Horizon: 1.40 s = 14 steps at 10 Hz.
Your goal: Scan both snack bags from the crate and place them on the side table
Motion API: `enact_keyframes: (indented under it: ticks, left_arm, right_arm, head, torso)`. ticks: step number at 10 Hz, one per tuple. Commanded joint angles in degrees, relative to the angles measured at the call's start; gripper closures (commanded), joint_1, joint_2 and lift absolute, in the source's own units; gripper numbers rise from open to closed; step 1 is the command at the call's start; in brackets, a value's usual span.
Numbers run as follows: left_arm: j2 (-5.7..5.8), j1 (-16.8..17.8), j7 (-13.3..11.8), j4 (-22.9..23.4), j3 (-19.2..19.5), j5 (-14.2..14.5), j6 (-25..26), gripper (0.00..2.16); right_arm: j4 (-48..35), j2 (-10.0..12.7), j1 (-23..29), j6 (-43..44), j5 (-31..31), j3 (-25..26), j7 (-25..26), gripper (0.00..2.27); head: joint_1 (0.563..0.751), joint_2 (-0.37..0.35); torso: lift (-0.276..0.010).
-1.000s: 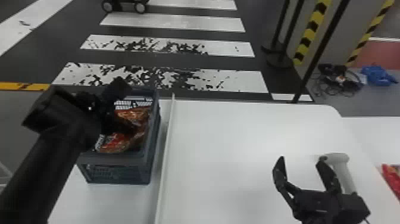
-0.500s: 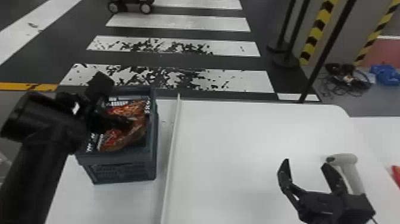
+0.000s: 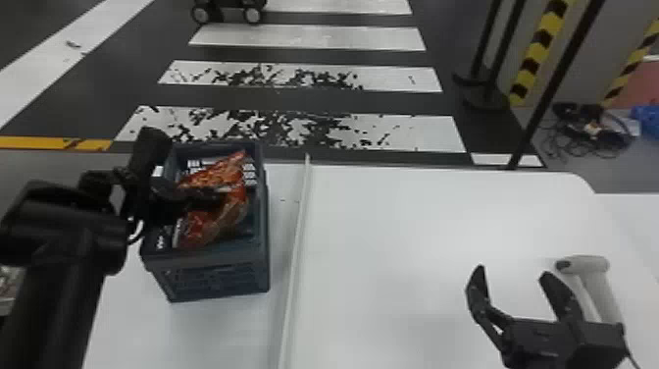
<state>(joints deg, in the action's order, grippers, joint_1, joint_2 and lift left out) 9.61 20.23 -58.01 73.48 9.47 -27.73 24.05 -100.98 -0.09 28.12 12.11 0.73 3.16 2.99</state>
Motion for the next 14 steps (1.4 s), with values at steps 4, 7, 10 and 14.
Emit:
enact_keyframes:
  ticks: [4, 7, 10, 14]
  left_arm:
    - [-0.47, -4.06, 2.29, 1.14, 4.42, 11.47, -10.03, 2.14]
    - [-1.26, -5.64, 2.2, 9.22, 4.86, 12.79, -5.1, 2.14]
    - [-4.07, -6.7, 2.37, 20.83, 4.6, 13.93, 3.33, 2.14]
    - [-7.85, -4.32, 2.37, 31.2, 1.17, 13.93, 14.76, 2.14]
  right_arm:
    - [0.17, 0.14, 0.0, -0.29, -0.55, 0.01, 0.0, 0.06]
    - [0.17, 0.14, 0.0, -0.47, -0.64, 0.01, 0.0, 0.06]
    - [-0.09, 0.14, 0.0, -1.17, -0.73, 0.01, 0.0, 0.06]
    - [-0.79, 0.14, 0.44, -2.23, -0.99, 0.36, 0.09, 0.06]
  head:
    - [0.695, 0.005]
    - [0.695, 0.0]
    - [0.695, -0.012]
    - [0.695, -0.052]
  torso:
    - [-0.098]
    - [-0.098]
    - [-0.098]
    - [-0.098]
